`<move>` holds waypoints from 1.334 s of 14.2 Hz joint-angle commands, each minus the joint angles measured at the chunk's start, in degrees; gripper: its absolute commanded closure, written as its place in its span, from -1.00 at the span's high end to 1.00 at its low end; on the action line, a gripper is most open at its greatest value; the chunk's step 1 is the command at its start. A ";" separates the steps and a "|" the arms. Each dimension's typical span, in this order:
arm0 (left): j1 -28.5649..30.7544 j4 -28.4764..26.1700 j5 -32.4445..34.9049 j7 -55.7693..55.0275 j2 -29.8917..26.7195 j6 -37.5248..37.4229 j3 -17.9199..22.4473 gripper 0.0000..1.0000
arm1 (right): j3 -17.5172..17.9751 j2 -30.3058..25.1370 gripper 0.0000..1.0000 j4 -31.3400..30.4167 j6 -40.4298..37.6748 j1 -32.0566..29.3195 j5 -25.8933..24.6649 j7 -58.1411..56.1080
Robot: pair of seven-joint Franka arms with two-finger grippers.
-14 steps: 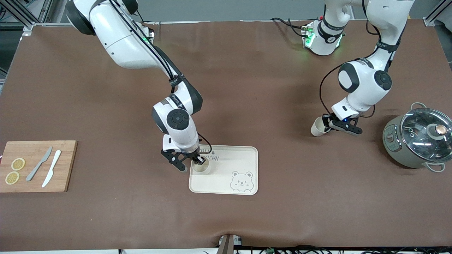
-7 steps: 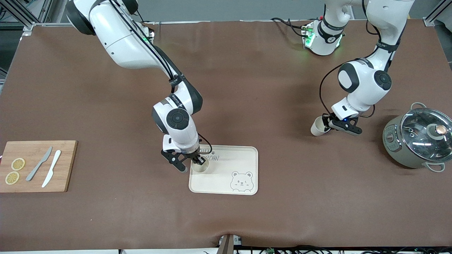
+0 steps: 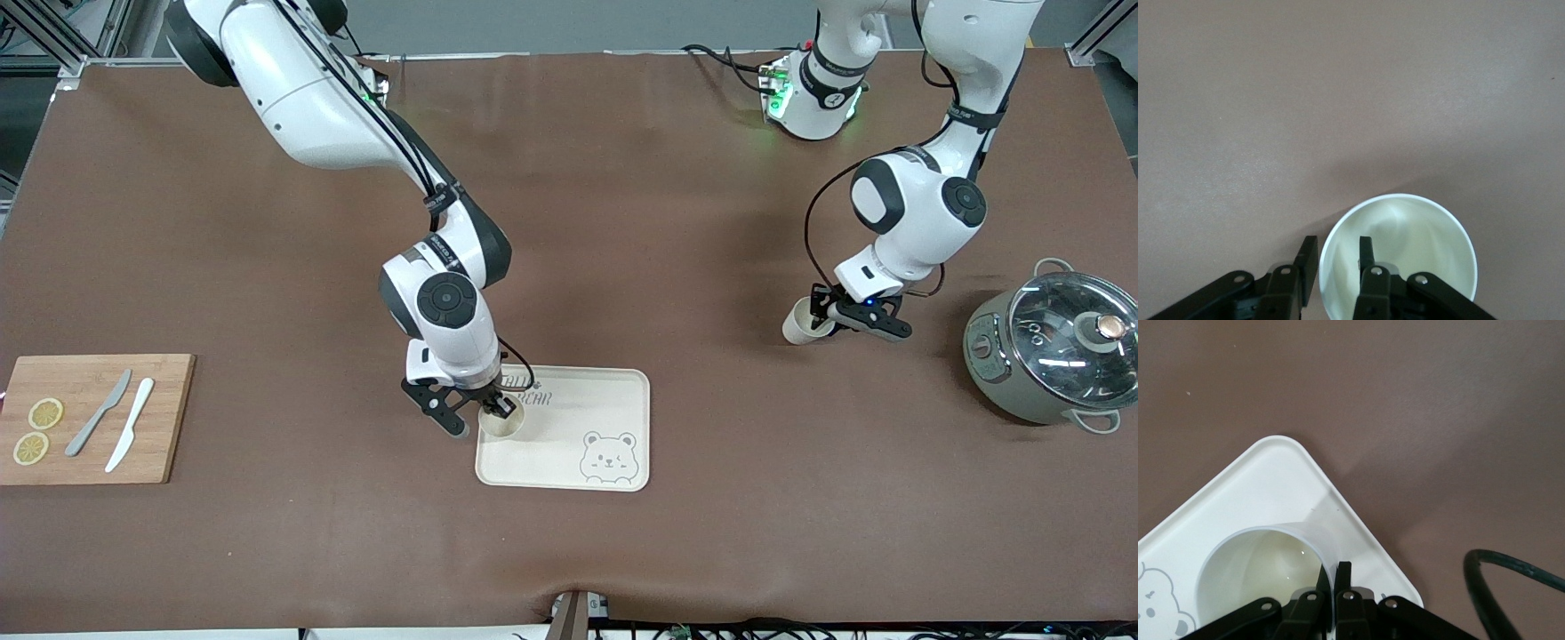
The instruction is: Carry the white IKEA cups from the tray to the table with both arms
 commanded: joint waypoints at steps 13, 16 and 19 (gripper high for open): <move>0.36 -0.44 0.29 1.14 -0.07 1.98 -0.17 1.00 | 0.72 -28.82 -1.00 -14.43 -25.54 -16.86 7.63 -43.80; 0.36 -0.27 0.29 1.05 -0.07 1.98 -0.09 1.00 | 0.72 -34.89 -1.00 -22.34 -23.97 -21.52 7.63 -52.68; 0.36 -0.18 0.29 0.97 -0.68 1.90 0.00 1.00 | 0.64 -39.47 -1.00 -30.69 -18.43 -25.04 7.63 -59.19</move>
